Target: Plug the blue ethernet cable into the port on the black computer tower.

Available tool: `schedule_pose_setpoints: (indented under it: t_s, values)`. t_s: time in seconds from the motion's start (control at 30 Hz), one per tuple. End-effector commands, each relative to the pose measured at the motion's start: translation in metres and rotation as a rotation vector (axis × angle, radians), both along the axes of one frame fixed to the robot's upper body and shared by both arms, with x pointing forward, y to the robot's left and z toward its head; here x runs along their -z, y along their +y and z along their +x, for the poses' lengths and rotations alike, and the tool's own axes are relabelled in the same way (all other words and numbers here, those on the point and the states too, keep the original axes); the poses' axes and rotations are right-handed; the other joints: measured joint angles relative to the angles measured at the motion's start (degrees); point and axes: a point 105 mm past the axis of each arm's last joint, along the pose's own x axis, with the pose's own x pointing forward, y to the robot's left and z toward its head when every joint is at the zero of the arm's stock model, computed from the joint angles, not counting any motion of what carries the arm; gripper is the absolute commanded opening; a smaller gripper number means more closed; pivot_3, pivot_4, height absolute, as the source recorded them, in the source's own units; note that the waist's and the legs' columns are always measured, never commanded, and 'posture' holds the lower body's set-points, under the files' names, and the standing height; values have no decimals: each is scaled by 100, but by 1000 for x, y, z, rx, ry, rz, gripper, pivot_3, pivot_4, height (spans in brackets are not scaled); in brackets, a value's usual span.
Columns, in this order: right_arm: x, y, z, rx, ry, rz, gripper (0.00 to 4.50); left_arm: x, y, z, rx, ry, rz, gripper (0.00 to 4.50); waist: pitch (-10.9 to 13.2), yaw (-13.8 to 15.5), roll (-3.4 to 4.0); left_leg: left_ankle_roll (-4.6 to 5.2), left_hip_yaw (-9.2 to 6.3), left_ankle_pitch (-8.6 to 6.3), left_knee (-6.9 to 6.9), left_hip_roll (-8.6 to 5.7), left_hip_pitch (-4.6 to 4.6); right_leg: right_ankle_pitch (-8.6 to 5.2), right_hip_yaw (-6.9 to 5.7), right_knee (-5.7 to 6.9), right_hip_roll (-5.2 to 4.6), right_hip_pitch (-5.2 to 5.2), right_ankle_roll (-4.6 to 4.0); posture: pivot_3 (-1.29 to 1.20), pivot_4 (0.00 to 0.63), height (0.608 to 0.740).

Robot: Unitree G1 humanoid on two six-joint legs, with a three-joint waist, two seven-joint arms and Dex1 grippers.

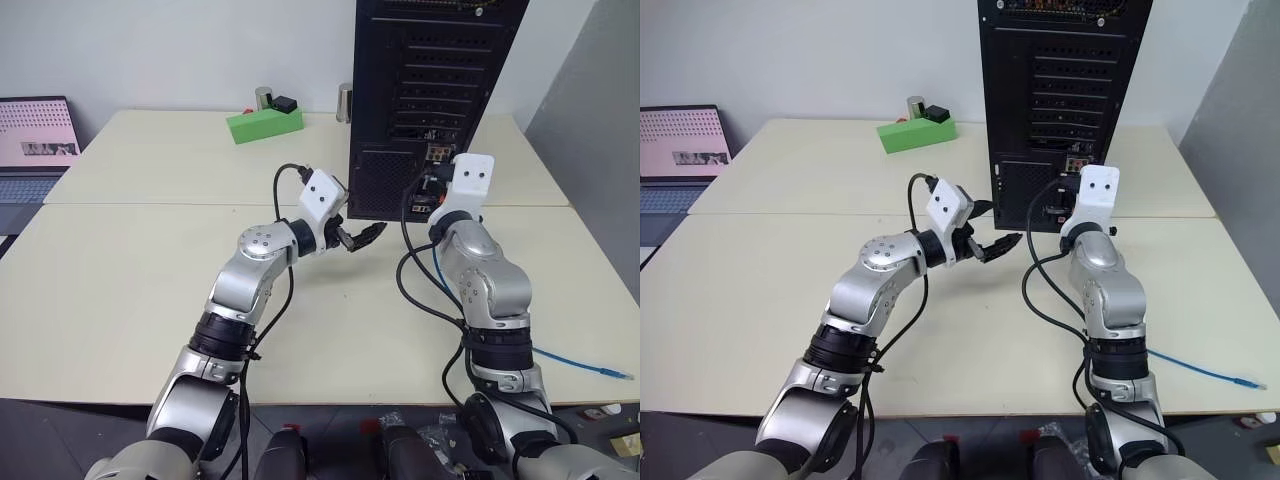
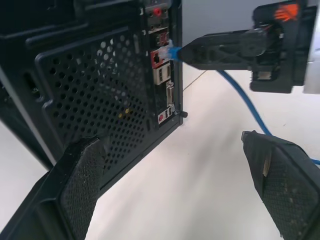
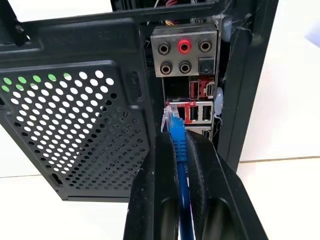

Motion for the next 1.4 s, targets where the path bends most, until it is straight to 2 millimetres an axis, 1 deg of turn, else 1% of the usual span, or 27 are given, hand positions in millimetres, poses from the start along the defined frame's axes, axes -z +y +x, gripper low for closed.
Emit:
schedule_pose_setpoints:
  t_s: [0.03, 0.8, 1.2, 1.4]
  values:
    - [-20, -2, 1, 7, -71, 15, 0, -15, -4, -2, 25, -67, 6, 4478, 0, -2, 0, 0, 0, 0, 0, 0, -1, 0, 0, 0, 0, -1, 0, 0, 150, 740]
    - [-17, -3, 9, 11, -70, -3, 0, -10, -3, -3, 21, -65, 16, 4478, 0, -6, 0, 0, 0, 0, 1, 0, -26, 0, 0, 3, 0, -28, 0, 0, 150, 740]
    - [-30, -1, 8, 4, -119, -55, 0, -8, -6, -6, 35, -69, 27, 4478, 0, -19, 0, 0, 0, 1, 2, 0, -26, 1, 1, 6, 0, -30, 0, 0, 150, 740]
    - [-32, 0, 7, 8, -127, -65, 0, -8, -6, -7, 40, -70, 30, 4478, 0, -37, 1, -1, 0, 1, 2, 0, -26, 1, 1, 8, 0, -31, 0, 0, 150, 740]
